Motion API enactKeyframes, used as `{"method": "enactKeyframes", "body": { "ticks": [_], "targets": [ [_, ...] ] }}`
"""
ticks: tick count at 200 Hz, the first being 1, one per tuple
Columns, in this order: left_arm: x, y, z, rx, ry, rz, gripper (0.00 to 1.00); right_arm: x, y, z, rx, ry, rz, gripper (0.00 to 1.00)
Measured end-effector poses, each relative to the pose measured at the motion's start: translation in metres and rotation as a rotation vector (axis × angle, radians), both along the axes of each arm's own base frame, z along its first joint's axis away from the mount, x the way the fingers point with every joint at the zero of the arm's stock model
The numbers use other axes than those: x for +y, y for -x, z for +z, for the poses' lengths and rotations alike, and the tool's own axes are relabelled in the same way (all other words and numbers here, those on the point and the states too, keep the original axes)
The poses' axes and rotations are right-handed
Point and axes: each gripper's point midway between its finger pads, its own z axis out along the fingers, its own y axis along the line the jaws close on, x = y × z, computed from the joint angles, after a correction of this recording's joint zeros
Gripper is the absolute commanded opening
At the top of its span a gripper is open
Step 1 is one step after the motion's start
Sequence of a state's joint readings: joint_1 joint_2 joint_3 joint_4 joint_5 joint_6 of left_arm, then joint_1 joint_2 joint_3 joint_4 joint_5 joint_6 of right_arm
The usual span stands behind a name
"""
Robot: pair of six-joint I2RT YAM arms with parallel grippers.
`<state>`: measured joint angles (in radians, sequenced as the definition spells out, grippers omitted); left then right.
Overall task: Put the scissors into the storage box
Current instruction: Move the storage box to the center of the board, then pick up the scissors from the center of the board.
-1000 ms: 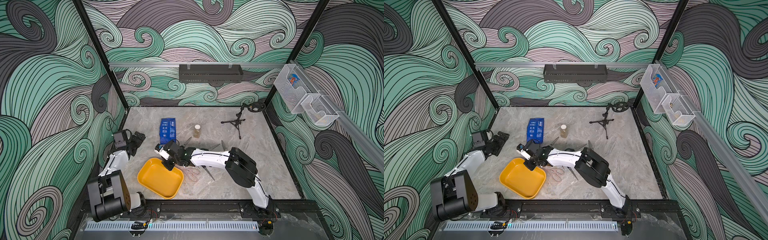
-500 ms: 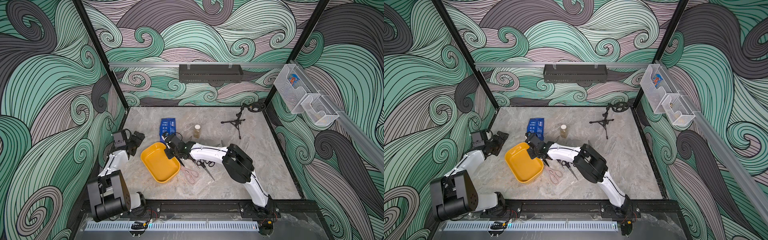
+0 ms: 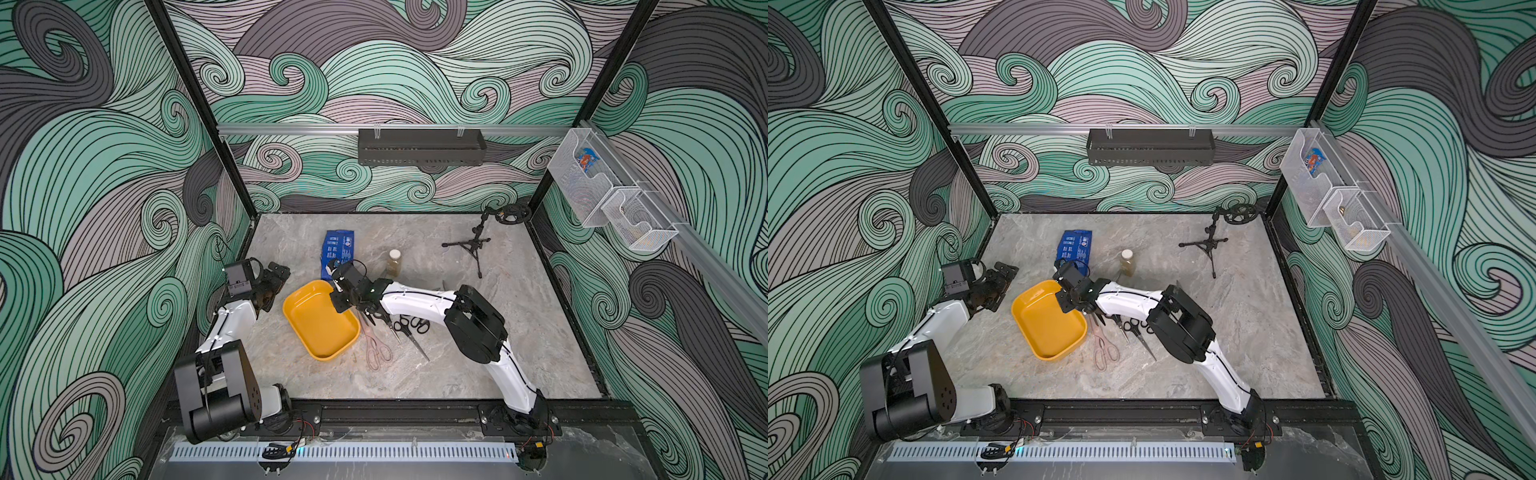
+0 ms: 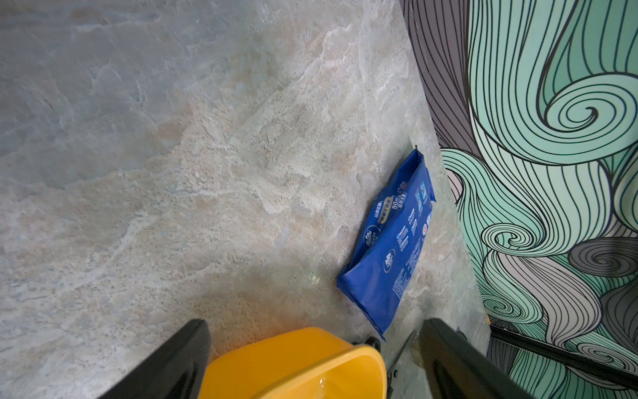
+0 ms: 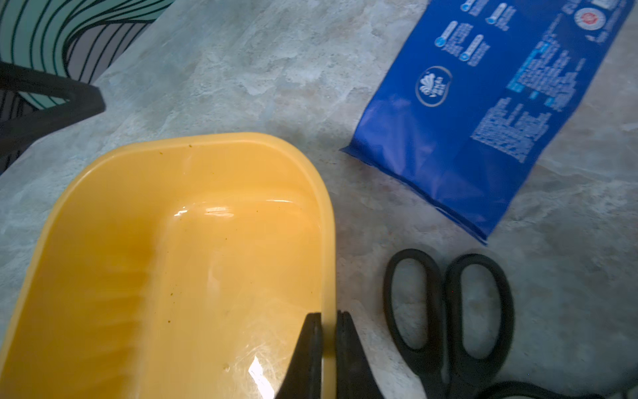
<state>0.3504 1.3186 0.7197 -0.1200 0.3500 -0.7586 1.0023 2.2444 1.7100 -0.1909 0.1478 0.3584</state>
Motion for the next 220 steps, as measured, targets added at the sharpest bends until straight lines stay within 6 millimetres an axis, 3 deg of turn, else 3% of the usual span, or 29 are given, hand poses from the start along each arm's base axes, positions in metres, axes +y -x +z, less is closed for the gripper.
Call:
{"method": "enactKeyframes", "body": {
  "ticks": [26, 54, 93, 115, 128, 160, 196, 220],
  "targets": [
    [0.001, 0.001, -0.001, 0.002, -0.012, -0.003, 0.99, 0.006, 0.01, 0.0, 0.001, 0.0, 0.028, 0.39],
    [0.001, 0.001, -0.001, 0.001, -0.028, -0.019, 0.98, -0.006, 0.005, 0.005, -0.008, 0.01, 0.016, 0.48],
    [-0.009, -0.003, 0.003, -0.007, -0.064, -0.082, 0.99, -0.076, -0.011, 0.047, -0.056, 0.021, -0.056, 0.5],
    [-0.029, -0.013, 0.016, -0.036, -0.104, -0.162, 0.98, -0.116, -0.021, 0.072, -0.085, 0.018, -0.107, 0.48],
    [-0.041, -0.017, 0.022, -0.052, -0.127, -0.209, 0.99, -0.134, -0.024, 0.076, -0.086, 0.03, -0.126, 0.44],
    [-0.068, -0.022, 0.031, -0.069, -0.172, -0.304, 0.98, -0.157, 0.0, 0.048, -0.003, 0.119, -0.091, 0.31],
    [-0.074, -0.019, 0.039, -0.088, -0.201, -0.327, 0.99, -0.179, 0.059, -0.003, 0.161, 0.238, -0.012, 0.3],
    [-0.073, -0.017, 0.041, -0.097, -0.214, -0.328, 0.98, -0.183, 0.099, -0.018, 0.231, 0.289, 0.046, 0.3]
  ]
}}
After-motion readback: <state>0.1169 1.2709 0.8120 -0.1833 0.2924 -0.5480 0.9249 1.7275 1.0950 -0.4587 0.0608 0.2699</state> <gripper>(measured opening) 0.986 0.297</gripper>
